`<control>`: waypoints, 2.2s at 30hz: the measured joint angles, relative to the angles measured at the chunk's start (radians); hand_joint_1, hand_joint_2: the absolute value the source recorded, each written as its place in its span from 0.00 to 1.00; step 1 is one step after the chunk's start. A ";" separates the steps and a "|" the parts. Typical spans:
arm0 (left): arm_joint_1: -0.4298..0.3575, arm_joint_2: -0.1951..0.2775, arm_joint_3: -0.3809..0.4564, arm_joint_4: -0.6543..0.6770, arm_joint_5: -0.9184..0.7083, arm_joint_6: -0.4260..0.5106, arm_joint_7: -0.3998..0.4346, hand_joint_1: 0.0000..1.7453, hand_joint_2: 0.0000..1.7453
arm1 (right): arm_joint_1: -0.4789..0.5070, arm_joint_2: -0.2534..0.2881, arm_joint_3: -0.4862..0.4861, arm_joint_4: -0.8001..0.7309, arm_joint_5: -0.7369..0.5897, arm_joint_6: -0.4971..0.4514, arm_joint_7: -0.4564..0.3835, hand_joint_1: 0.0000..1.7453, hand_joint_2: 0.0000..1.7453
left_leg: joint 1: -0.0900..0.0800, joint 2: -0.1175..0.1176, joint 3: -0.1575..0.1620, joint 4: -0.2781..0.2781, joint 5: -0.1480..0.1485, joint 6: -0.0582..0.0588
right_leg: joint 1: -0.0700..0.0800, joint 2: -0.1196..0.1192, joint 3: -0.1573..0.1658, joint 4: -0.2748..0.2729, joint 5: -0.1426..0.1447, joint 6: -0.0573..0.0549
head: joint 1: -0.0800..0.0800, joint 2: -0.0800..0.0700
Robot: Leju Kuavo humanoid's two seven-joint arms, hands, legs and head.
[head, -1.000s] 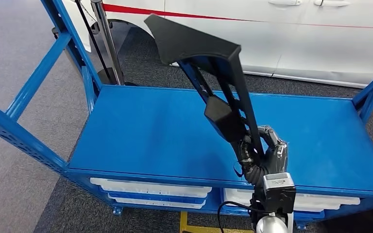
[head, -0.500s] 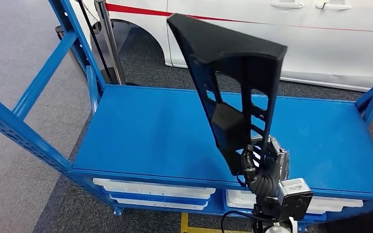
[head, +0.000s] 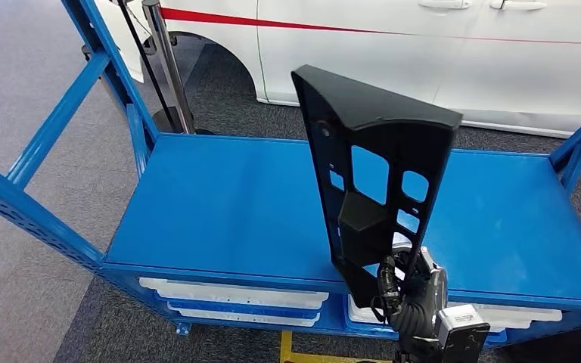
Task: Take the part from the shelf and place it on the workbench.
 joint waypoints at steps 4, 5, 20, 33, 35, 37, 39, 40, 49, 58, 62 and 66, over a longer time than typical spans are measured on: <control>0.000 0.000 0.000 0.003 -0.004 -0.004 -0.001 0.00 0.00 | 0.021 0.015 -0.002 0.000 -0.003 0.007 -0.012 1.00 1.00 | 0.002 0.001 -0.071 0.195 -0.131 -0.007 | 0.001 -0.005 -0.013 -0.006 0.015 -0.021 | -0.001 0.000; 0.000 0.000 0.000 0.003 -0.004 -0.004 0.000 0.00 0.00 | 0.027 0.017 -0.003 0.000 -0.004 0.008 -0.014 1.00 1.00 | 0.002 0.001 -0.085 0.240 -0.149 -0.008 | 0.003 -0.005 -0.020 -0.003 0.018 -0.022 | -0.001 0.000; -0.006 0.001 0.001 0.003 -0.013 -0.012 -0.005 0.00 0.00 | 0.052 0.023 -0.021 -0.020 -0.011 0.020 -0.032 1.00 1.00 | 0.000 0.012 0.006 -0.016 0.017 0.046 | -0.005 0.000 -0.125 0.247 -0.143 0.039 | 0.002 0.000; -0.004 0.002 0.003 0.003 -0.017 -0.017 -0.006 0.00 0.00 | 0.056 0.036 -0.033 -0.032 -0.006 0.064 -0.072 1.00 1.00 | 0.004 0.007 -0.080 0.072 -0.026 -0.011 | 0.002 -0.005 0.053 -0.037 -0.012 -0.027 | 0.000 0.000; -0.004 0.002 0.003 0.003 -0.018 -0.019 -0.005 0.00 0.00 | 0.059 0.037 -0.033 -0.032 0.000 0.080 -0.079 1.00 1.00 | 0.004 0.008 -0.107 0.194 -0.110 -0.015 | 0.007 -0.006 0.025 -0.034 0.008 -0.034 | 0.000 0.000; -0.004 0.002 0.003 0.003 -0.019 -0.020 -0.004 0.00 0.00 | 0.061 0.037 -0.034 -0.032 0.005 0.089 -0.084 1.00 1.00 | 0.004 0.008 -0.093 0.249 -0.109 -0.017 | 0.011 -0.007 -0.005 -0.025 0.025 -0.034 | 0.000 0.000; -0.004 0.003 0.003 0.003 -0.019 -0.021 -0.004 0.00 0.00 | 0.062 0.037 -0.034 -0.032 0.008 0.093 -0.089 1.00 1.00 | 0.004 0.008 -0.017 0.172 -0.057 -0.012 | 0.013 -0.008 -0.035 -0.011 0.039 -0.030 | 0.000 0.000; -0.006 0.003 0.003 0.003 -0.019 -0.022 -0.004 0.00 0.00 | 0.063 0.037 -0.035 -0.033 0.011 0.095 -0.093 1.00 1.00 | 0.001 0.007 0.038 0.098 -0.047 -0.008 | 0.014 -0.007 -0.048 -0.002 0.044 -0.026 | 0.000 0.000; -0.007 0.002 0.006 0.004 -0.023 -0.027 -0.003 0.00 0.00 | 0.094 0.037 -0.052 -0.037 0.035 0.124 -0.118 1.00 1.00 | 0.002 0.016 0.065 -0.052 0.000 0.039 | 0.005 0.000 -0.110 0.138 -0.073 0.023 | 0.003 0.000; -0.006 0.001 0.008 0.003 -0.026 -0.029 -0.002 0.00 0.00 | 0.118 0.037 -0.057 -0.037 0.076 0.156 -0.150 1.00 1.00 | 0.007 0.015 -0.040 -0.013 0.069 0.002 | -0.013 0.004 0.095 -0.004 -0.075 0.035 | 0.002 0.000; -0.003 0.001 0.009 0.003 -0.025 -0.029 -0.003 0.00 0.00 | 0.123 0.040 -0.058 -0.037 0.073 0.159 -0.151 1.00 1.00 | 0.011 0.012 -0.058 0.012 0.043 -0.022 | -0.011 0.002 0.068 -0.014 -0.044 -0.006 | 0.003 0.000; -0.002 0.001 0.012 0.003 -0.023 -0.029 -0.002 0.00 0.00 | 0.133 0.051 -0.062 -0.037 -0.009 0.197 -0.153 1.00 1.00 | 0.009 0.011 -0.102 0.213 -0.130 -0.020 | -0.001 0.007 0.010 -0.012 0.001 -0.024 | 0.002 0.000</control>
